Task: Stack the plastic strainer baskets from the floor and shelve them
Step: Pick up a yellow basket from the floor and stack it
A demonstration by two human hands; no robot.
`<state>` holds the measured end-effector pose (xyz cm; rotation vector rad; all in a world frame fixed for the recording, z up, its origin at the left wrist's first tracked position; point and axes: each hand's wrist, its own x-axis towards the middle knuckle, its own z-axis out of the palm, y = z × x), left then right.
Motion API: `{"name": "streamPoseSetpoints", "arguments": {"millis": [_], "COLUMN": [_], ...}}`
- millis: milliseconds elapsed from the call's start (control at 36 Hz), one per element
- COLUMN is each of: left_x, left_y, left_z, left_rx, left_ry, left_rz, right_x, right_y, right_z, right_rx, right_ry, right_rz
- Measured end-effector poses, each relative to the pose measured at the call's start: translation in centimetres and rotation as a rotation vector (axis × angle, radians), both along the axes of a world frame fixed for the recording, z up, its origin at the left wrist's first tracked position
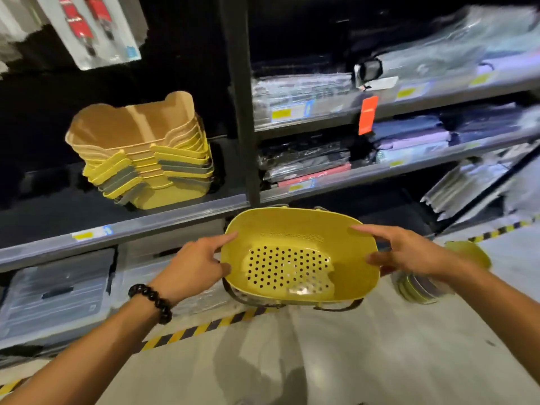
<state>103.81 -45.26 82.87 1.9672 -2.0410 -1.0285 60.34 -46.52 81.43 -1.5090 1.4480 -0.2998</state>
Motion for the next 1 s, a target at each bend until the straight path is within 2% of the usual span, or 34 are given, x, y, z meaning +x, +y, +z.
{"name": "streamPoseSetpoints", "arguments": {"millis": [83, 250, 500, 750, 1000], "left_x": [-7.3, -22.9, -44.4, -58.5, -69.2], "left_y": [-1.5, -3.0, -3.8, -6.2, -13.7], "left_z": [0.5, 0.9, 0.3, -0.7, -5.7], "left_rx": [0.000, 0.018, 0.021, 0.005, 0.045], "left_ry": [-0.029, -0.002, 0.011, -0.038, -0.063], "left_rz": [-0.098, -0.263, -0.412, -0.565, -0.649], "right_x": [-6.8, -21.0, -40.4, -52.2, -61.0], "right_y": [2.3, 7.0, 12.9, 15.4, 11.0], "right_z": [0.3, 1.5, 2.0, 0.2, -3.6], "right_rx": [0.027, -0.002, 0.045, 0.049, 0.092], "right_ry": [-0.057, -0.016, -0.022, -0.010, -0.015], "right_rz": [-0.135, -0.268, -0.465, -0.562, -0.663]}}
